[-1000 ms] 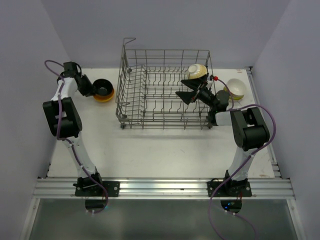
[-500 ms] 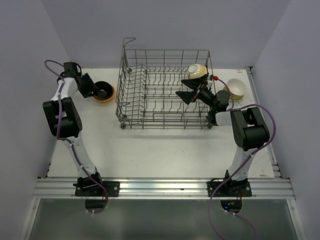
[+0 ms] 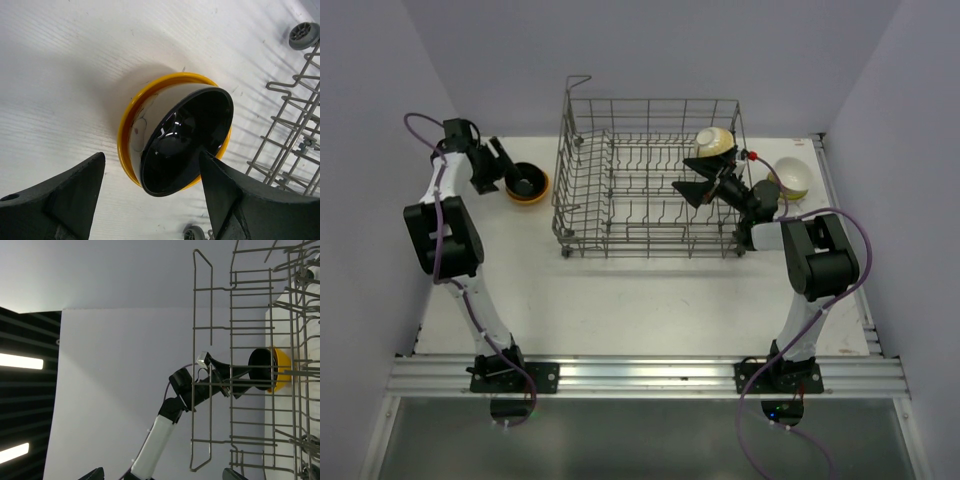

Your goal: Unload the bowls from the dish rack

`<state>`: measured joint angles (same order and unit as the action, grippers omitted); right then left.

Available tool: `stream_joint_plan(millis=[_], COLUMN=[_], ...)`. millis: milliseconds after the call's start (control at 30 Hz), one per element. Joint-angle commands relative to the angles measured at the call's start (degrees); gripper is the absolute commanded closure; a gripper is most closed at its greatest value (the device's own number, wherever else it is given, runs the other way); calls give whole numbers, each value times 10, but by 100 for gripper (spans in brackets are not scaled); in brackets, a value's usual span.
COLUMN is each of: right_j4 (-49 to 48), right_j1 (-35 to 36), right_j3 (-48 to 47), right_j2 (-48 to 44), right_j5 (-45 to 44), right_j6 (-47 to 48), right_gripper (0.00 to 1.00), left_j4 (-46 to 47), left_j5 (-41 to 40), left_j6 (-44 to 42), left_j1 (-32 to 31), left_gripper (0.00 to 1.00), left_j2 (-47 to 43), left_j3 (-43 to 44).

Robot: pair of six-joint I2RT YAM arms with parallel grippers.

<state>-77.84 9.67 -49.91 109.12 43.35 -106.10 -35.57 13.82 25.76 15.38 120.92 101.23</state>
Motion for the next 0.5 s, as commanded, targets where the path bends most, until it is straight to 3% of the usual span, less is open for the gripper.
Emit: stream_joint_plan(millis=[0,67,300,467], right_j4=[-125,-126,-125,-125], right_j1=[-26,-26,-26,-27], right_j3=[23,22,16,12], right_j2=[53,54,65,70], right_j5=[15,16,22,23], right_j6=[-2,-2,-1,0], right_gripper=[1,1,1,1], left_j4=[-1,0,49,60], left_j5=[-41,-49,-28,-17], left_j6=[-22,-25,-19,-18], left_j1=[6,10,19,19], left_gripper=[20,20,37,40], left_j2=[-48,-45,-45,-33], left_j3=[35,33,-21,-36])
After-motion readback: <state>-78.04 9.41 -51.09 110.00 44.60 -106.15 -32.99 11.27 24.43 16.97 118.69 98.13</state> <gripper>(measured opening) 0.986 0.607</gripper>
